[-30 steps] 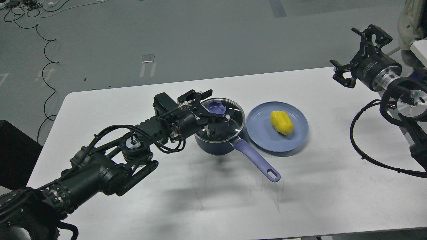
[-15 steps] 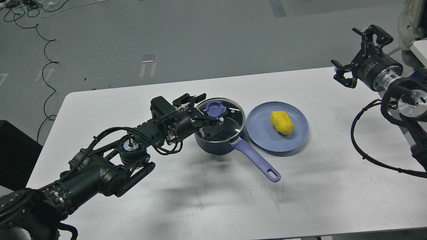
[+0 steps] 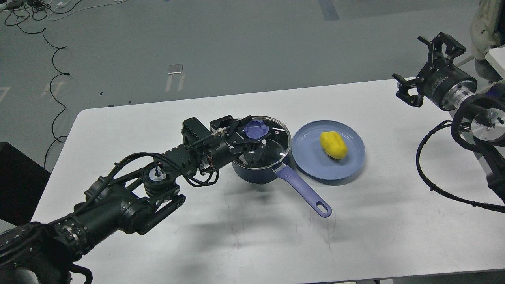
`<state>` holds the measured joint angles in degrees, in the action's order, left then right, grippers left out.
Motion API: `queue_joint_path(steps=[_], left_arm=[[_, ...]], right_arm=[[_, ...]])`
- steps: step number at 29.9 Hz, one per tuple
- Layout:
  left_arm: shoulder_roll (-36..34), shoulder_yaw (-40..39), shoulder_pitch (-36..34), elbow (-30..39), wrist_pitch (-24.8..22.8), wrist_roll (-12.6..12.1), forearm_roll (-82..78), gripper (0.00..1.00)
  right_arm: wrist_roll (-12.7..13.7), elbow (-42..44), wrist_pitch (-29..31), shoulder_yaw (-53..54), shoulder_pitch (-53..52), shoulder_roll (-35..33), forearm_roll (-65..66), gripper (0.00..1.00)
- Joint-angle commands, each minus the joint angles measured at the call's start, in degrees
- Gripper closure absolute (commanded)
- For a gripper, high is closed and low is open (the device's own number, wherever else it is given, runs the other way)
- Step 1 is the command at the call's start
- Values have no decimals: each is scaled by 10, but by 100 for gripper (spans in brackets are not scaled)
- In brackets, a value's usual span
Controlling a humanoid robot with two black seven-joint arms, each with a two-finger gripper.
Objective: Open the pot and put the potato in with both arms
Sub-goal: 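Grasp the blue knob of the glass lid with the left gripper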
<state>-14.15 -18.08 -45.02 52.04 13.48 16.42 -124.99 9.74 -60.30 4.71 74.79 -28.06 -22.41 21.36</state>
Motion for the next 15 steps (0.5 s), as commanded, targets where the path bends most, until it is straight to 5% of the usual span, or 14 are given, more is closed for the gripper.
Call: queue_joint_path(steps=[1, 7, 15], left_arm=[[-2, 1, 0, -1, -1, 0, 0, 31], [-4, 2, -1, -1, -1, 0, 0, 32], [-10, 1, -2, 1, -2, 1, 0, 46]], right_arm=[[0, 0, 0, -1, 1, 0, 0, 0], [0, 1, -1, -3, 2, -5, 0, 0], [-1, 1, -1, -3, 3, -5, 1, 0]])
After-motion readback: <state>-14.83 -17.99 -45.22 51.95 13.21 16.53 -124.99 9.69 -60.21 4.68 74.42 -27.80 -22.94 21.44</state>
